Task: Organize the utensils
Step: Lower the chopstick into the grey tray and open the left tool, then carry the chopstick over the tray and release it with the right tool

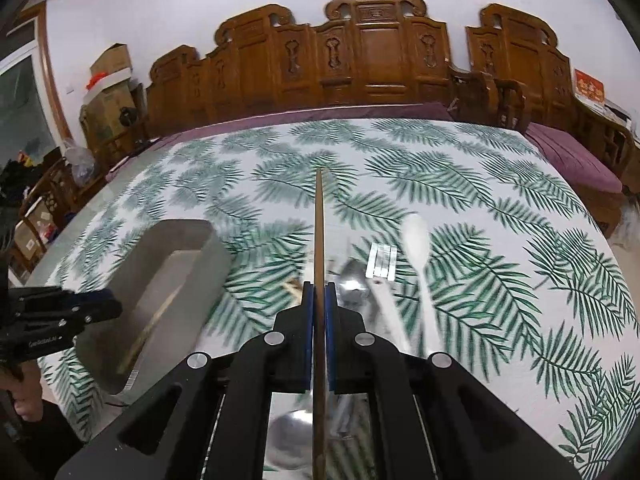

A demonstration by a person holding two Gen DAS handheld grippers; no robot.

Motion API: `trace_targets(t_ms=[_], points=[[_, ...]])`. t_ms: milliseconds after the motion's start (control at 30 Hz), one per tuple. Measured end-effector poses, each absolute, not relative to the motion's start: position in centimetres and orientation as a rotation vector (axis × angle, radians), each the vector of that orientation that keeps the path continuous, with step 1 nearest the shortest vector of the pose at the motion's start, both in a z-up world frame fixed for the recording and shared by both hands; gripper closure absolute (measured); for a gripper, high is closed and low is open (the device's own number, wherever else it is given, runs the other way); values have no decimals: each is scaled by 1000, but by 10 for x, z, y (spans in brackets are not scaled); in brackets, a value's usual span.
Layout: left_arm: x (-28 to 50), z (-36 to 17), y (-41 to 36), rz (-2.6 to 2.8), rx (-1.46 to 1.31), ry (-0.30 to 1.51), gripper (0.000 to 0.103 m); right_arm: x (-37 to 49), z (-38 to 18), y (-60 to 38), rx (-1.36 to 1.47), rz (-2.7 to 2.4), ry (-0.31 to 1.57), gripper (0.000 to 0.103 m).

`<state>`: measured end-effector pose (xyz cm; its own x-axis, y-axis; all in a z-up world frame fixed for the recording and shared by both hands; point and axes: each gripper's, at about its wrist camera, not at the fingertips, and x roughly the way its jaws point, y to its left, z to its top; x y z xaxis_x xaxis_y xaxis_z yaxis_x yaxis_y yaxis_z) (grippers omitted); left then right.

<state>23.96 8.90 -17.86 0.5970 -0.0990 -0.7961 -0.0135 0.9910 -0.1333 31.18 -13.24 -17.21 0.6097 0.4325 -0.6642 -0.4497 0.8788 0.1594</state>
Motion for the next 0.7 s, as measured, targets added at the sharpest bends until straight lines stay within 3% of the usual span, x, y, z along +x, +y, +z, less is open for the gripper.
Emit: trace_targets(t_ms=[700], points=[[215,-130,139,15,-157,773,75,295,-174,1,42,705,859,97]])
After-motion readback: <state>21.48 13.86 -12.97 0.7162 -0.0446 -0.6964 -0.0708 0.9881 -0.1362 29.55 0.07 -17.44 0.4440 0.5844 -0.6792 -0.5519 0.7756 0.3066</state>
